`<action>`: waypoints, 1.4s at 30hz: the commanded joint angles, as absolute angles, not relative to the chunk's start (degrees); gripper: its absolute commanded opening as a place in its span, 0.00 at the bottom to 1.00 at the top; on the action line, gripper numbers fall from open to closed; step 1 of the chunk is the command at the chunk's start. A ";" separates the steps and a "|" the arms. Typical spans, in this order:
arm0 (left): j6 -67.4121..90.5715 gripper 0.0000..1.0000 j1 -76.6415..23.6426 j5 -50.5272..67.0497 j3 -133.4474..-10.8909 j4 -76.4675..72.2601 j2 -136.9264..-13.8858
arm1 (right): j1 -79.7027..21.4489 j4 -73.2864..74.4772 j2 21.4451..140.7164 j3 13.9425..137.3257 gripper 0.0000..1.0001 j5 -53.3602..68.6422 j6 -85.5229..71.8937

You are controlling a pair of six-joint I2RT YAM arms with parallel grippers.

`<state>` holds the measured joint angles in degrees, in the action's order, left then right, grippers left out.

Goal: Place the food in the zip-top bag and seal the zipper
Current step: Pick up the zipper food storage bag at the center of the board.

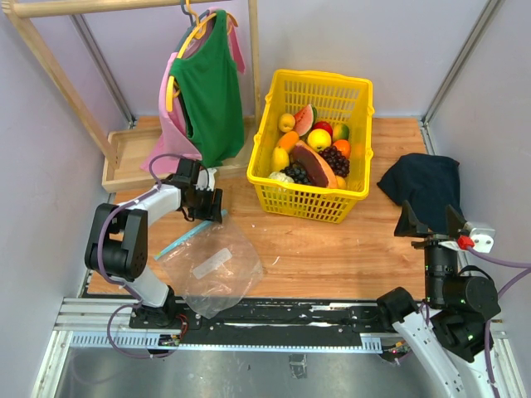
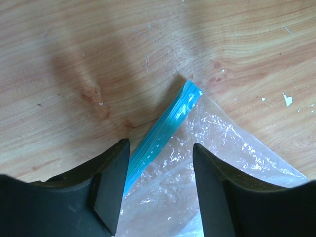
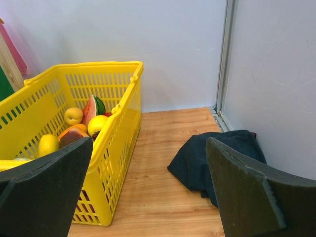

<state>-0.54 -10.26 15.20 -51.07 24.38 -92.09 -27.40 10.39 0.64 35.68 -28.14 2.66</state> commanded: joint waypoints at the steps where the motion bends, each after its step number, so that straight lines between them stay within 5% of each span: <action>1: 0.00 0.58 -10.42 16.29 -51.77 25.91 -92.35 | -28.48 9.26 -0.32 35.42 0.98 -29.42 3.03; 13: 1.03 0.49 -16.61 4.65 -52.32 27.09 -95.10 | -28.48 9.61 -0.01 35.50 0.98 -30.05 3.16; 27: 2.14 0.01 -17.18 3.13 -54.49 28.17 -88.23 | -28.48 10.99 2.81 36.95 0.98 -28.52 2.59; 42: 5.70 0.01 -17.22 3.26 -51.90 24.85 -67.11 | -28.48 22.09 16.68 46.73 0.98 -21.49 -7.65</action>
<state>4.54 -16.97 3.22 -52.60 26.98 -70.85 -27.40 17.30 13.98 43.38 -26.02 -2.44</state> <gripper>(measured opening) 0.011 0.983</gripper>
